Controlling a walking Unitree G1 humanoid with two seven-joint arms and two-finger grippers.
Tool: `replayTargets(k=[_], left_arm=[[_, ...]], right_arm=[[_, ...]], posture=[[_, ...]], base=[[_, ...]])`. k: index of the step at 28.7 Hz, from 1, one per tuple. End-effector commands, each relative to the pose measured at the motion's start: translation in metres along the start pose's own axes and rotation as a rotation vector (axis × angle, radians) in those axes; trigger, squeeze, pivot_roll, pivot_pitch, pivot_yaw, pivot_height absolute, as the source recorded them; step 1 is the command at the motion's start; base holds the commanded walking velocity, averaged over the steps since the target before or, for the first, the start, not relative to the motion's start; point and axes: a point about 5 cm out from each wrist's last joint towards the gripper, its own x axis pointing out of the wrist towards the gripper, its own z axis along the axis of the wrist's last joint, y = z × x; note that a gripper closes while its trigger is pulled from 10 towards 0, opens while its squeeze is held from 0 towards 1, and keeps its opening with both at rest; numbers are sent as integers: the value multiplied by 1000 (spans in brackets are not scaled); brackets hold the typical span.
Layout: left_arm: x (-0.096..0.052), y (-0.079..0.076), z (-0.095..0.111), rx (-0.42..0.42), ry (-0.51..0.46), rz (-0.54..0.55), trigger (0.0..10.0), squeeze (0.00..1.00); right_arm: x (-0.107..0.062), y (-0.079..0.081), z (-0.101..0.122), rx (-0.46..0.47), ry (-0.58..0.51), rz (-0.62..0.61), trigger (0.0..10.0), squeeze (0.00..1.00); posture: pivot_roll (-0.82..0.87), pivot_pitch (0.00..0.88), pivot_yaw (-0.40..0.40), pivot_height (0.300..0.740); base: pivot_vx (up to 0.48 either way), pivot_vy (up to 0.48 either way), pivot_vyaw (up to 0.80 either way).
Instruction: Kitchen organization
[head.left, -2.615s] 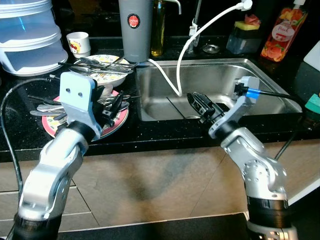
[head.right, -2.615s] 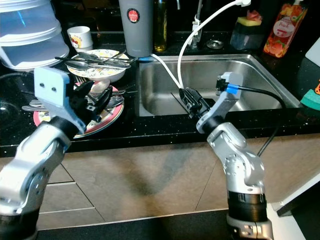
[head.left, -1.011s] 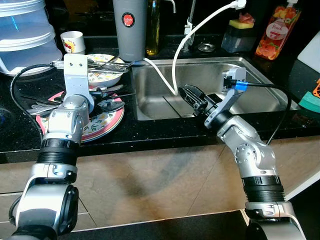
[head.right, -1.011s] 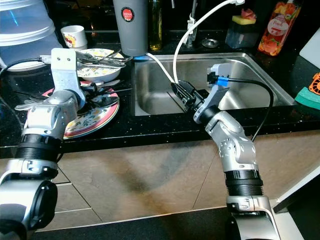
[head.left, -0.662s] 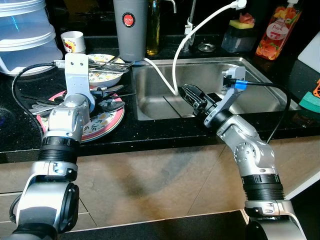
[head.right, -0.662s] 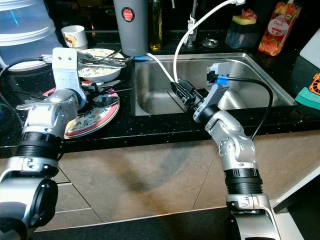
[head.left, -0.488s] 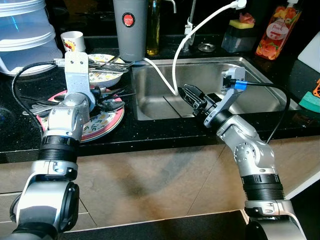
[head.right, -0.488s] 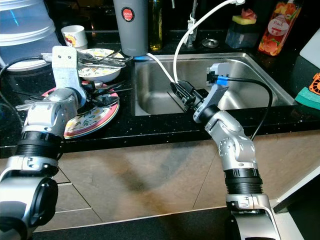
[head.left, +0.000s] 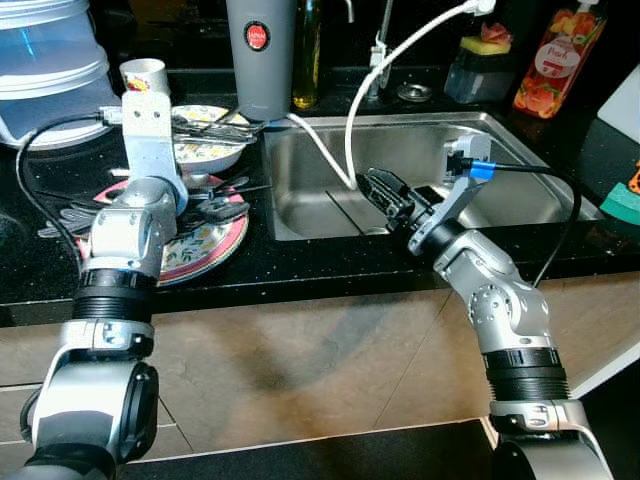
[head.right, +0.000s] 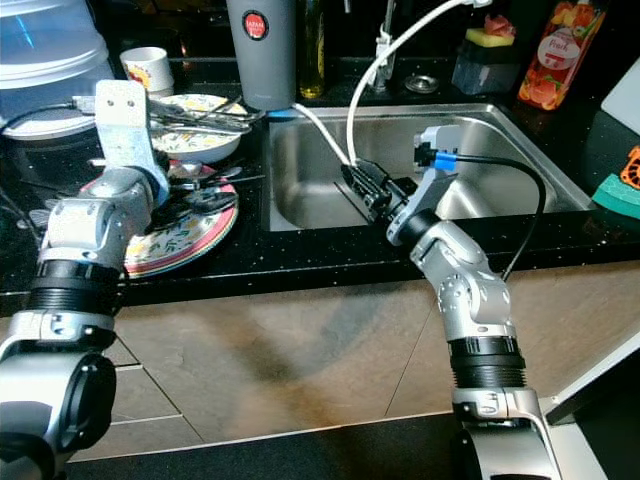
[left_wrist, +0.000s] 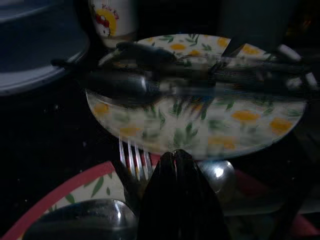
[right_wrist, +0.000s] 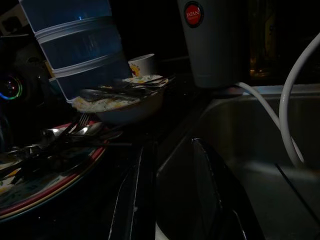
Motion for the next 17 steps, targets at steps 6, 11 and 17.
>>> replayTargets(k=[6,11,17], left_arm=[[-12,0,12,-11,-31,-48,0,0],[-20,-3,13,18,-8,-124,0,0],[-32,-7,10,246,-58,-207,0,0]], right_arm=[[0,0,3,-5,-13,9,10000,0],[-1,1,4,-6,-11,18,10000,0],[0,3,5,-7,-11,25,10000,0]], posture=[[-2,146,-15,740],[-2,141,-16,740],[-4,145,-15,740]], base=[[0,0,0],[0,0,0],[0,0,0]])
